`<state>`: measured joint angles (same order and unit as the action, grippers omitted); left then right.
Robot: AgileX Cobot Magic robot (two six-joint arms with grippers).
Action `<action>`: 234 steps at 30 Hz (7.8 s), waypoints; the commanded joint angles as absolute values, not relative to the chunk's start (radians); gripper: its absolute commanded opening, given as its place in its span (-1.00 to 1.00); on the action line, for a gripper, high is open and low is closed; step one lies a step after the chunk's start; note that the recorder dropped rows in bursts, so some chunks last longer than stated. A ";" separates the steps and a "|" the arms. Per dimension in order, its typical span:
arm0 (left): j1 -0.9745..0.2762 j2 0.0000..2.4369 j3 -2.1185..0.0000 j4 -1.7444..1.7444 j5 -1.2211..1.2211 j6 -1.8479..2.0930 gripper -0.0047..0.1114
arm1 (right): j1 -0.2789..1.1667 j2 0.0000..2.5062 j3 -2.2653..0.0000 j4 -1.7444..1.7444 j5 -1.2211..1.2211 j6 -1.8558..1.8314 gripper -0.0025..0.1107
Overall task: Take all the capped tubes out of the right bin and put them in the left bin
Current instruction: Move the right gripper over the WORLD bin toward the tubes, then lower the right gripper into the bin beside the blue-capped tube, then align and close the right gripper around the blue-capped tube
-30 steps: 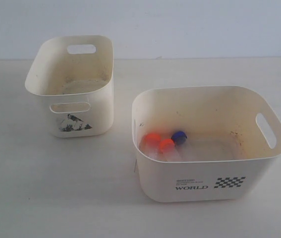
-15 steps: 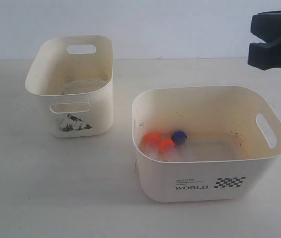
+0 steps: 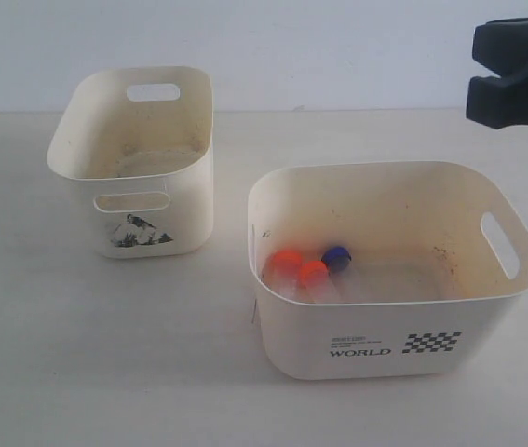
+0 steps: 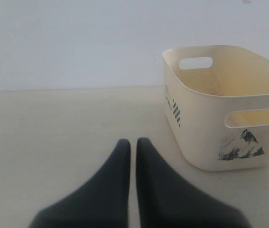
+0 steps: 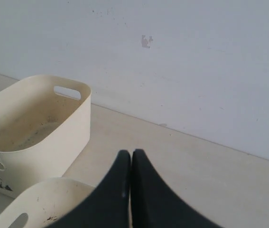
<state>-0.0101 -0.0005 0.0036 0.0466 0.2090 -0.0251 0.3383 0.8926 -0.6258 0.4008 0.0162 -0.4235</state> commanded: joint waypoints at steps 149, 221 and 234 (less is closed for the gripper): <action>-0.010 0.000 0.000 0.049 0.209 -0.035 -0.84 | 0.460 2.009 -1.265 0.050 0.984 -0.155 0.17; -0.010 0.000 0.000 0.049 0.209 -0.035 -0.84 | 0.460 1.807 -1.270 0.021 1.016 -0.343 -0.96; -0.010 0.000 0.000 0.049 0.209 -0.035 -0.84 | 0.460 1.826 -1.270 0.021 1.002 -0.396 -0.81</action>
